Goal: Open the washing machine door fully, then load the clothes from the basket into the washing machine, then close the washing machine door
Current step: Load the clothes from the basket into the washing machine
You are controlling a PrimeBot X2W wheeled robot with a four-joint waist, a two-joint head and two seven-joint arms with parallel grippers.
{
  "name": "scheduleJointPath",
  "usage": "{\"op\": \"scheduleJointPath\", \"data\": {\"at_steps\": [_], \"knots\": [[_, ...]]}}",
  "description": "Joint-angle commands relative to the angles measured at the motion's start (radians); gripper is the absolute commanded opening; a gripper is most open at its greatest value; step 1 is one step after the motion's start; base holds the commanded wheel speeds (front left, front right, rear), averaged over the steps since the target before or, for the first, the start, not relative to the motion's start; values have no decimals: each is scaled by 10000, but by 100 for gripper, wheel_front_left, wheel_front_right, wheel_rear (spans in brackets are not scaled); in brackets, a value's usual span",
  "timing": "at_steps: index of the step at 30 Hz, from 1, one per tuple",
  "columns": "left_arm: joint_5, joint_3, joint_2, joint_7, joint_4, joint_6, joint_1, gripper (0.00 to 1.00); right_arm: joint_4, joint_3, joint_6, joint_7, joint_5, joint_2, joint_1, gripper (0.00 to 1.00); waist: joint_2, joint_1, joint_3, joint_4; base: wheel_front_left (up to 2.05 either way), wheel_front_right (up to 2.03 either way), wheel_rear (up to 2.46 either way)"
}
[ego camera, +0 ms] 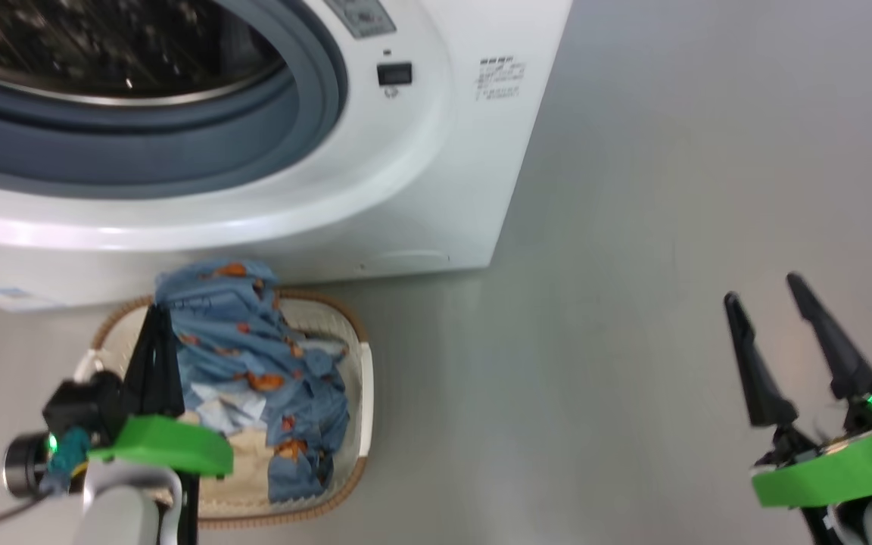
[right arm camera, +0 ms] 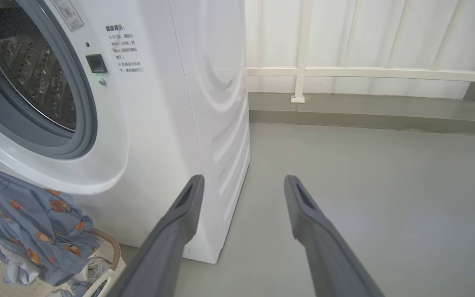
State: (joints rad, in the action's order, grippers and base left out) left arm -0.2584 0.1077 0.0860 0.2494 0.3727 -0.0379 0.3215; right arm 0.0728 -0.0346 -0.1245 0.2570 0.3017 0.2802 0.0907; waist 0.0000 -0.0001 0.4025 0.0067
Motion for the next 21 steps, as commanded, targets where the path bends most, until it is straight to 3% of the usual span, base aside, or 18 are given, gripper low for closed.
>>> {"op": "scheduleJointPath", "data": {"at_steps": [1,10,21], "knots": [[142,-355,189,123,-438,49,-305,0,179,-257,-62,48,-64,65,-266,100,0,1,-719,3,0,0,0],[440,-489,141,124,-1919,83,-1845,0,-2,-363,-62,48,-165,-449,-890,100,0,1,-1930,-116,0,0,0],[444,-427,152,119,-2660,83,-3198,0,-83,-572,-62,48,-307,-777,-1565,100,0,1,-2961,-139,0,0,0]]}}
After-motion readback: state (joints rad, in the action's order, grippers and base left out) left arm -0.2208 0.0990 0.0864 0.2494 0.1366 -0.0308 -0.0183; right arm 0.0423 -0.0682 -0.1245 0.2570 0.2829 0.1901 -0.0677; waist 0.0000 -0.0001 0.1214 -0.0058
